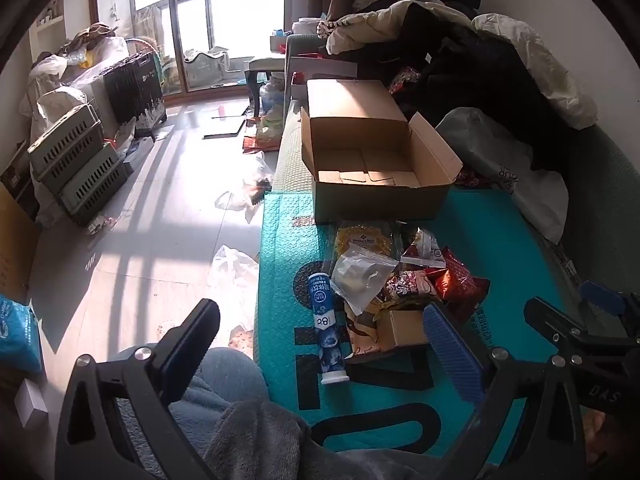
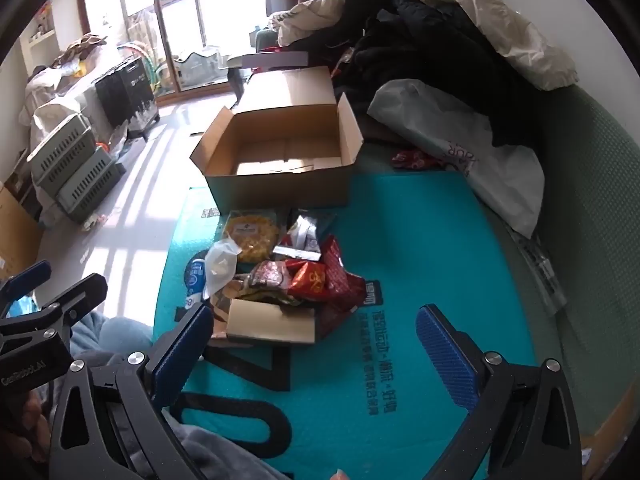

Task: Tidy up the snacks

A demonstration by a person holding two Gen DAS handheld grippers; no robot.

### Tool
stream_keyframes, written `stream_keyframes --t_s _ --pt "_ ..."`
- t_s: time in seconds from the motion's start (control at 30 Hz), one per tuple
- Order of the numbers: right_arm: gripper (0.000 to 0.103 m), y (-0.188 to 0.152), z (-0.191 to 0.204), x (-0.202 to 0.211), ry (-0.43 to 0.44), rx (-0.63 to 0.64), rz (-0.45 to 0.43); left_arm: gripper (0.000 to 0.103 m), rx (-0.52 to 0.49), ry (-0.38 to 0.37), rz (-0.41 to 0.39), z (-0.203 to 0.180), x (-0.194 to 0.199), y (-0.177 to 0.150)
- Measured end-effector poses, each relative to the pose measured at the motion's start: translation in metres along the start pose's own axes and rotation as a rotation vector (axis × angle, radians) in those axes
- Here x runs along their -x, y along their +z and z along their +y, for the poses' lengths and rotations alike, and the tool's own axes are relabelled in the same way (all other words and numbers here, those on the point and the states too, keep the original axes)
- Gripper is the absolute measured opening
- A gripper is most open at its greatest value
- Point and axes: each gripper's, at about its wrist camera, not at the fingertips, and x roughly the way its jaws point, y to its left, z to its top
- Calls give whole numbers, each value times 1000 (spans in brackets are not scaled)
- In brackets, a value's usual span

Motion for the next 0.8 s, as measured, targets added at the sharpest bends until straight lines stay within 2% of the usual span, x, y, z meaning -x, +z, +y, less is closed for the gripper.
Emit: stream_keyframes --t_s 0.3,0.57,0.8 --pt "103 1 8 1 4 13 7 103 9 -8 -8 1 3 1" --pt "103 3 9 2 0 22 5 103 28 -43 8 5 1 2" --pt "103 4 9 2 -2 26 6 103 39 -35 1 10 4 0"
